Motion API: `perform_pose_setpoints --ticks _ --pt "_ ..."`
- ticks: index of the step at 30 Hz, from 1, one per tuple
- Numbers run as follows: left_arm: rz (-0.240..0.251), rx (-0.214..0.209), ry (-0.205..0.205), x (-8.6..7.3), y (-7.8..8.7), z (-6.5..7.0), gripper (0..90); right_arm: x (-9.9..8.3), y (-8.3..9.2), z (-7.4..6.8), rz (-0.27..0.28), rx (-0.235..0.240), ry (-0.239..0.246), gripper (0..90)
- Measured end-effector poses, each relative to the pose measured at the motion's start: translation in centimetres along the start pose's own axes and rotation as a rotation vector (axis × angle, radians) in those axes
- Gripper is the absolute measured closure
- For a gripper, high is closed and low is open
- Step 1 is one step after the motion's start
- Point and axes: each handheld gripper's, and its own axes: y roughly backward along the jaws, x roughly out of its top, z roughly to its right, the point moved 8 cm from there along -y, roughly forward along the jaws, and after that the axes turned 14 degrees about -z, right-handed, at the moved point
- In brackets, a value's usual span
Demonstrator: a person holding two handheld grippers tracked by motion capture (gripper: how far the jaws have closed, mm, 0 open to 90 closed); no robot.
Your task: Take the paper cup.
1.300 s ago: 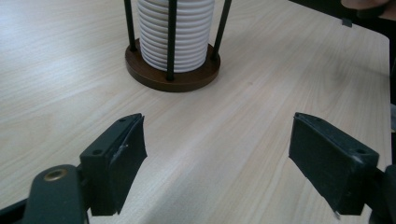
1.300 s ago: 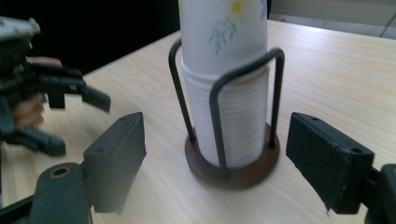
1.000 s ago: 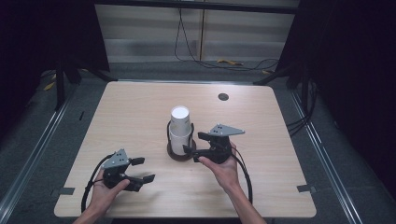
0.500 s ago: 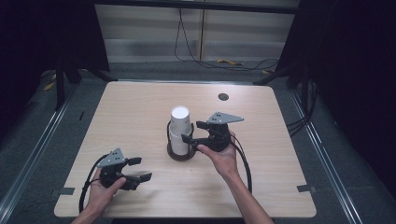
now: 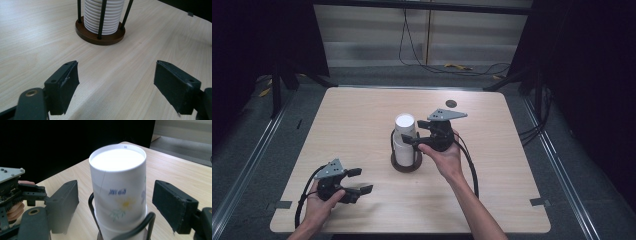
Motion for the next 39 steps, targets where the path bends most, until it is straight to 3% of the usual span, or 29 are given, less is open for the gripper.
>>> perform_pose_setpoints --ticks 2,3,7,12,15,22,29,39 --pt "-0.002 -0.003 -0.001 0.0 -0.1 0.0 19.7 0.4 -0.2 -0.1 0.007 0.006 0.004 21.8" --pt "0.0 -0.005 0.0 0.0 -0.1 0.1 19.8 0.6 -0.6 -0.2 -0.018 -0.013 0.024 21.9" --pt "-0.001 -0.007 -0.002 -0.1 -0.1 0.1 19.4 1.3 -0.8 0.0 -0.004 -0.002 0.016 23.9" --pt "-0.006 -0.01 -0.007 -0.2 -0.2 0.2 19.1 1.1 -1.7 0.1 -0.042 -0.021 0.036 24.7" --pt "-0.009 -0.007 -0.009 -0.3 -0.3 0.2 19.1 1.0 -2.2 0.3 -0.047 -0.022 0.02 25.0" --pt "-0.018 -0.008 -0.015 -0.4 -0.3 0.2 19.1 1.3 -2.4 0.5 -0.025 -0.023 0.0 24.9" --pt "-0.027 -0.012 -0.016 -0.5 -0.5 0.3 19.1 1.6 -2.7 0.3 -0.029 -0.043 0.01 30.8" --pt "-0.031 -0.013 -0.017 -0.5 -0.6 0.4 19.1 2.3 -2.2 0.2 -0.005 -0.041 0.013 31.6"
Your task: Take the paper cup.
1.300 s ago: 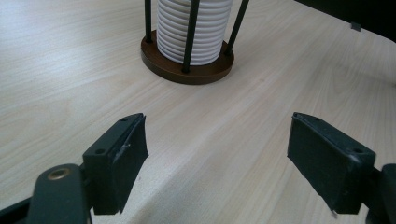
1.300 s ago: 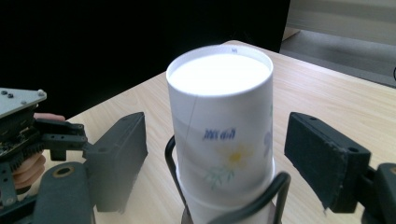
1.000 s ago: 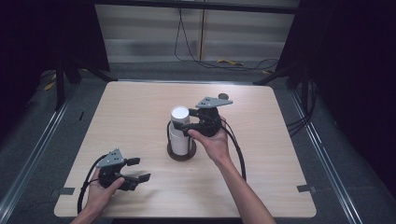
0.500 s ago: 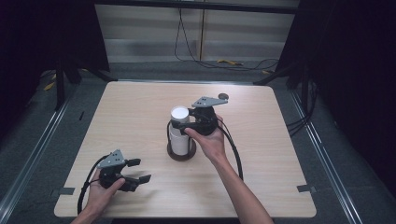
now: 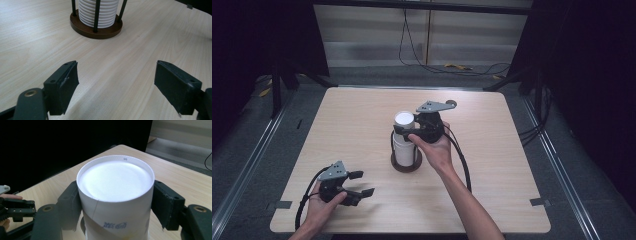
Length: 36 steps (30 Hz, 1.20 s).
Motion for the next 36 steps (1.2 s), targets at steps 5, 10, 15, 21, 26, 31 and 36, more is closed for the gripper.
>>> perform_pose_setpoints --ticks 5,10,15,21,26,31,36 --pt "-0.004 0.002 -0.004 0.0 0.0 0.0 19.2 0.7 0.7 -0.1 0.033 0.004 -0.001 32.2" --pt "-0.004 0.003 -0.004 0.0 -0.1 0.0 19.2 1.1 1.2 0.0 0.071 0.014 -0.015 32.5" --pt "-0.005 0.004 -0.008 0.0 -0.1 0.0 19.2 1.4 1.7 0.0 0.094 0.015 -0.013 32.8" --pt "-0.006 0.011 0.0 0.0 -0.1 -0.1 19.1 1.6 2.4 0.1 0.121 0.034 -0.026 33.4" --pt "-0.005 0.014 -0.014 0.0 -0.1 0.1 18.5 1.6 2.8 -0.1 0.132 0.052 -0.022 33.7" --pt "-0.005 0.01 -0.009 0.1 -0.2 0.1 18.0 2.1 3.3 -0.1 0.159 0.058 -0.025 34.0" --pt "0.005 0.018 -0.004 0.1 0.0 0.0 18.0 3.2 4.3 -0.5 0.194 0.063 -0.011 34.5"
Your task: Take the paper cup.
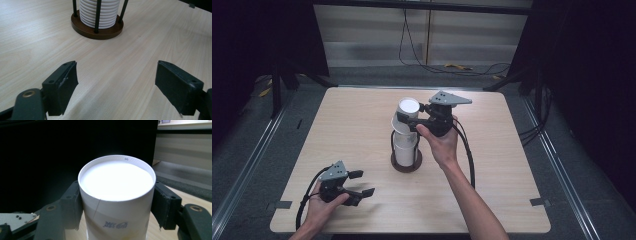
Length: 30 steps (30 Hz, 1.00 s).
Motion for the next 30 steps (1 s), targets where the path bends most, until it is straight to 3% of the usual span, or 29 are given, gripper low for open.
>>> perform_pose_setpoints --ticks 5,14,16,18,21,22,24,27,30 --pt "0.005 0.003 0.005 0.1 0.0 0.0 17.9 0.1 0.3 -0.1 -0.003 0.001 -0.007 34.7" --pt "-0.002 -0.003 0.002 0.2 -0.3 0.1 18.0 0.8 2.2 0.3 0.039 -0.011 -0.014 35.5" --pt "0.017 0.017 -0.008 0.5 -0.1 0.2 18.9 0.7 2.7 0.4 0.032 -0.019 -0.015 35.6" --pt "0.025 -0.003 -0.013 0.9 -0.1 0.8 19.9 0.1 3.7 0.5 0.016 -0.033 -0.017 35.7" --pt "0.021 0.006 -0.03 1.1 -0.2 0.9 19.9 -0.3 4.7 0.6 0.025 -0.034 -0.025 35.7" --pt "0.023 0.0 -0.02 1.4 -0.4 0.9 19.9 -0.9 5.7 0.8 0.023 -0.047 -0.036 35.9" --pt "0.024 0.001 -0.018 1.6 -0.4 0.9 19.9 -1.2 6.2 0.9 0.022 -0.044 -0.04 35.9" --pt "0.048 -0.028 0.002 2.3 -0.5 1.3 19.9 -2.3 7.3 1.1 -0.005 -0.044 -0.037 35.9" --pt "0.044 -0.021 -0.028 2.7 -0.7 1.9 19.5 -3.5 7.6 1.2 -0.029 -0.032 -0.044 35.9"
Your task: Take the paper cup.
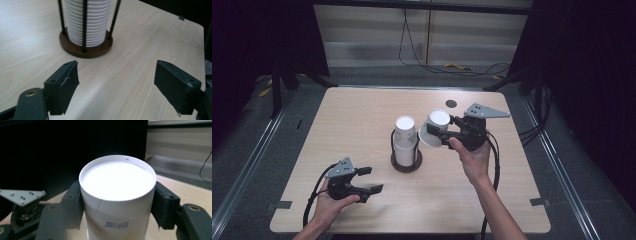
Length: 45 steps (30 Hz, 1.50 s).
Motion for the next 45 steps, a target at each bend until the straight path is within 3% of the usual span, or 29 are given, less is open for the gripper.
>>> perform_pose_setpoints --ticks 1,4,6,10,18,26,31,36,38,45 --pt "-0.004 0.02 -0.022 0.2 -0.1 0.1 19.5 -0.4 0.0 0.0 -0.003 0.009 -0.007 35.9" --pt "0.01 0.0 -0.052 1.1 -0.4 0.9 18.7 -2.2 -0.5 -0.2 -0.029 0.037 -0.015 36.0" --pt "0.033 -0.012 -0.053 1.7 -0.6 1.1 17.0 -2.9 -0.8 -0.5 -0.036 0.059 -0.023 36.0" --pt "0.033 -0.022 -0.075 2.3 -1.0 1.4 15.8 -3.9 -1.4 -1.1 -0.053 0.08 -0.019 36.0" --pt "0.053 -0.053 -0.072 3.4 -1.2 1.7 16.0 -5.8 -3.0 -1.9 -0.084 0.125 -0.024 35.9" --pt "0.078 -0.074 -0.115 5.4 -1.8 2.8 16.2 -6.6 -3.5 -3.3 -0.114 0.155 0.006 35.8" --pt "0.085 -0.097 -0.11 6.1 -2.6 3.5 16.6 -6.6 -3.7 -4.1 -0.109 0.175 0.017 35.8" --pt "0.094 -0.107 -0.112 6.3 -2.8 3.7 16.6 -6.9 -4.0 -4.5 -0.121 0.19 0.025 35.8" --pt "0.092 -0.122 -0.112 6.1 -2.9 3.8 21.8 -7.1 -4.2 -4.7 -0.127 0.196 0.023 35.8" --pt "0.09 -0.123 -0.118 5.7 -2.7 3.8 18.8 -7.5 -4.8 -5.4 -0.149 0.194 0.021 35.8"
